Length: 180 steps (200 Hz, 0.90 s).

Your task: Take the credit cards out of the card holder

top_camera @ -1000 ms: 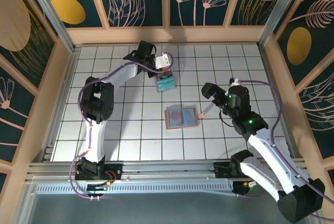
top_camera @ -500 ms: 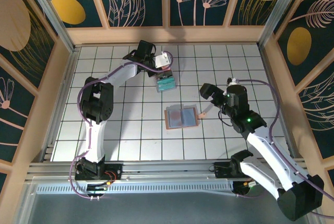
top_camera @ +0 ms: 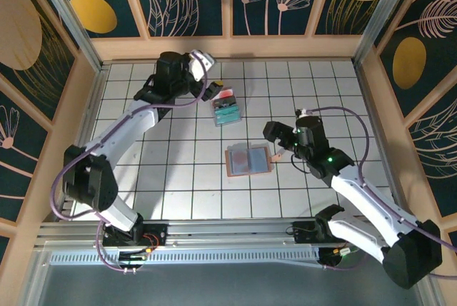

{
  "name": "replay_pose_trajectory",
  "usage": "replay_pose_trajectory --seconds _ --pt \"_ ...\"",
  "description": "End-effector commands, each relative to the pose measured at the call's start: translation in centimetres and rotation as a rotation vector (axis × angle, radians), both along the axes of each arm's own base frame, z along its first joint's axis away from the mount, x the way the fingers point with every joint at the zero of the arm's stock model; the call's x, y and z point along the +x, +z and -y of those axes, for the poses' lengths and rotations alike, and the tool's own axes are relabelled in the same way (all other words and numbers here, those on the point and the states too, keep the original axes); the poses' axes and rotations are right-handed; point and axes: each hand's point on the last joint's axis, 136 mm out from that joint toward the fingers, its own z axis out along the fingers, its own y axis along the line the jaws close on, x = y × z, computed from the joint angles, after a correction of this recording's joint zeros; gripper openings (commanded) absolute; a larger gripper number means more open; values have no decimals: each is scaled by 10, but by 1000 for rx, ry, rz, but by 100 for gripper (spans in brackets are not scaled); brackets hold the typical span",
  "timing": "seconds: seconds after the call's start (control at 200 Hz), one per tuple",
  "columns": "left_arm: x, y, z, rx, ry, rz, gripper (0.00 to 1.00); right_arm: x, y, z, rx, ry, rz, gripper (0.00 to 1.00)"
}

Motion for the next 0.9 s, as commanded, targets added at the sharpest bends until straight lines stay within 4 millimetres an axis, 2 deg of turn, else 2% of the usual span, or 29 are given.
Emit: replay_pose_trajectory --seconds 0.0,0.09,0.18,0.245,0.265,0.37,0.47,0.581,0.696,0.896 --pt "-12 -5 -5 -162 158 -71 99 1 10 -10 -7 21 14 87" --pt "-34 -20 -3 -183 240 -120 99 -2 0 -17 -5 34 -15 83" --pt "-60 -45 -3 -232 321 -208 99 -6 -10 -24 2 45 -49 79" --pt "-75 -58 -10 -292 402 -271 99 -10 -19 -29 6 55 -76 74" --pt "-82 -74 -15 -295 427 -307 99 -12 -22 -31 6 61 -84 73" --pt "-111 -105 -28 -377 514 -412 99 -19 -33 -39 -10 84 -106 67" --pt "-130 -128 -41 -448 588 -484 99 -27 -44 -51 -69 110 -119 63" --pt "-142 -145 -64 -530 695 -515 99 -35 -59 -67 -156 149 -149 59" --pt "-146 -155 -81 -571 777 -500 99 -42 -75 -88 -248 201 -182 55" --pt "-141 -166 -78 -615 809 -519 99 -47 -100 -116 -414 272 -209 51"
